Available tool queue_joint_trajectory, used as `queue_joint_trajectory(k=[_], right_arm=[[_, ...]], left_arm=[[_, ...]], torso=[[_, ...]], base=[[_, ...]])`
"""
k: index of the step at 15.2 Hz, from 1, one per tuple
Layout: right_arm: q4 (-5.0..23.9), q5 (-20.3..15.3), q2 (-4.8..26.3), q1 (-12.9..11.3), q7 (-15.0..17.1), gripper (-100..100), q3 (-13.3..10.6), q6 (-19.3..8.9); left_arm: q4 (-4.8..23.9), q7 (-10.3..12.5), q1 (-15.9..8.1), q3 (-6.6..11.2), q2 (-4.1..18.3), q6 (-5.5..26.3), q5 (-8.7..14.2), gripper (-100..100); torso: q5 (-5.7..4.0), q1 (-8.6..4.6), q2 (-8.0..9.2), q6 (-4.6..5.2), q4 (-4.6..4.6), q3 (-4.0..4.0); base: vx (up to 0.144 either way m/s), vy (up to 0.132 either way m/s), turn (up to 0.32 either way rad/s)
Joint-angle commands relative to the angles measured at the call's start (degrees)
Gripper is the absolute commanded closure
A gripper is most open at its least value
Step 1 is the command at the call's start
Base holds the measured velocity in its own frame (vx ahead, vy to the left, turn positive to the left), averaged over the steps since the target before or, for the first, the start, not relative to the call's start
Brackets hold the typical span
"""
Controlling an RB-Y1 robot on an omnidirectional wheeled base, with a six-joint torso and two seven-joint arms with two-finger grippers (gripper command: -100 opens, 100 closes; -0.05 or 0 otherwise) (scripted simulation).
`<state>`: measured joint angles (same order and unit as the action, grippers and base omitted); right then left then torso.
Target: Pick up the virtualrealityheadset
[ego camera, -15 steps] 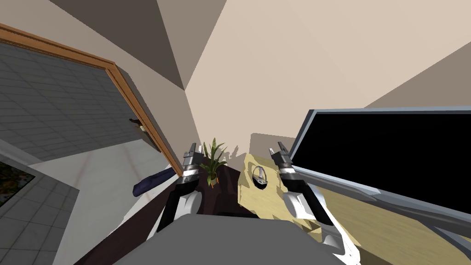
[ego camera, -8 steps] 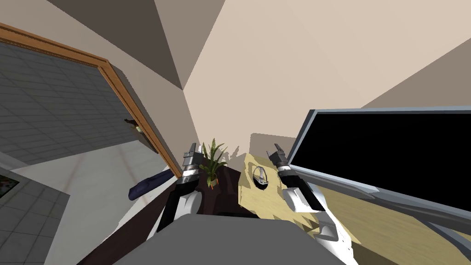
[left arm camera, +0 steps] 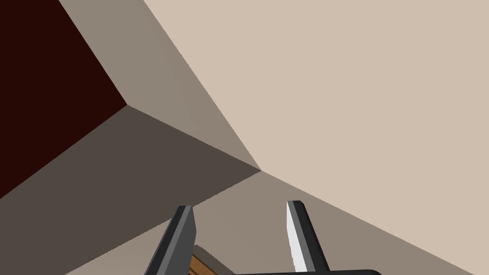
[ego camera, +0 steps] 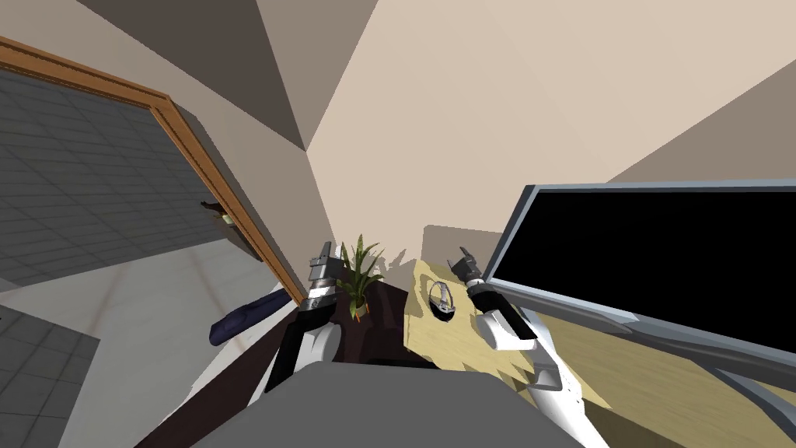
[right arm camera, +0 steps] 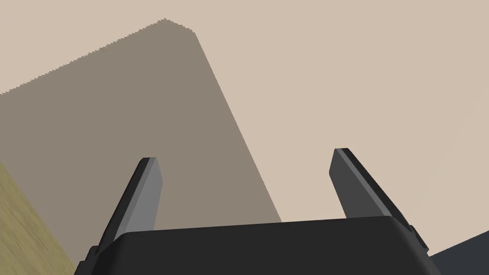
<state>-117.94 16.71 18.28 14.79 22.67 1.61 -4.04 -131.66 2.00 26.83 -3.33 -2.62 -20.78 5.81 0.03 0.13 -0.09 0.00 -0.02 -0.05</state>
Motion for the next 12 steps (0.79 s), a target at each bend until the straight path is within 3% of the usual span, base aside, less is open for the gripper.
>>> queue_joint_trajectory(k=[1, 3, 4, 6, 7, 9, 10, 12], right_arm=[[2.1, 1.2, 1.0, -1.6, 2.9, -100, 0.2, -2.9], [2.1, 1.2, 1.0, -1.6, 4.0, -100, 0.2, -4.0], [3.9, 2.3, 1.9, -2.9, 6.1, -100, 0.3, -6.1], [3.9, 2.3, 1.9, -2.9, 7.2, -100, 0.3, -7.3], [5.9, 3.4, 2.7, -4.2, 9.1, -100, 0.5, -9.3], [5.9, 3.4, 2.7, -4.2, 10.6, -100, 0.5, -10.6], [7.8, 4.5, 3.4, -5.6, 12.3, -100, 0.6, -12.5], [7.8, 4.5, 3.4, -5.6, 13.9, -100, 0.6, -13.9]], left_arm=[[0.0, 0.0, 0.0, 0.0, 0.0, 0.0, 0.0, 0], [0.0, 0.0, 0.0, 0.0, 0.0, 0.0, 0.0, 0], [0.0, 0.0, 0.0, 0.0, 0.0, 0.0, 0.0, 0], [0.0, 0.0, 0.0, 0.0, 0.0, 0.0, 0.0, 0], [0.0, 0.0, 0.0, 0.0, 0.0, 0.0, 0.0, 0], [0.0, 0.0, 0.0, 0.0, 0.0, 0.0, 0.0, 0], [0.0, 0.0, 0.0, 0.0, 0.0, 0.0, 0.0, 0], [0.0, 0.0, 0.0, 0.0, 0.0, 0.0, 0.0, 0]], torso=[[0.0, 0.0, 0.0, 0.0, 0.0, 0.0], [0.0, 0.01, 0.0, 0.01, 0.0, 0.0], [0.0, -0.01, 0.0, 0.0, 0.0, 0.0], [0.0, 0.01, -0.03, 0.0, -0.01, -0.01], [0.0, -0.01, -0.02, 0.0, 0.0, -0.01], [0.0, 0.02, -0.03, 0.0, -0.01, -0.02], [0.0, 0.0, -0.01, 0.0, -0.01, -0.01], [0.01, 0.04, -0.03, 0.0, -0.01, -0.02]], base=[[0.014, 0.034, -0.041], [0.015, 0.032, -0.034], [0.016, 0.03, -0.051], [0.019, 0.033, -0.035], [0.021, 0.036, -0.045], [0.017, 0.035, -0.032], [0.017, 0.043, -0.049], [0.015, 0.042, -0.036]])
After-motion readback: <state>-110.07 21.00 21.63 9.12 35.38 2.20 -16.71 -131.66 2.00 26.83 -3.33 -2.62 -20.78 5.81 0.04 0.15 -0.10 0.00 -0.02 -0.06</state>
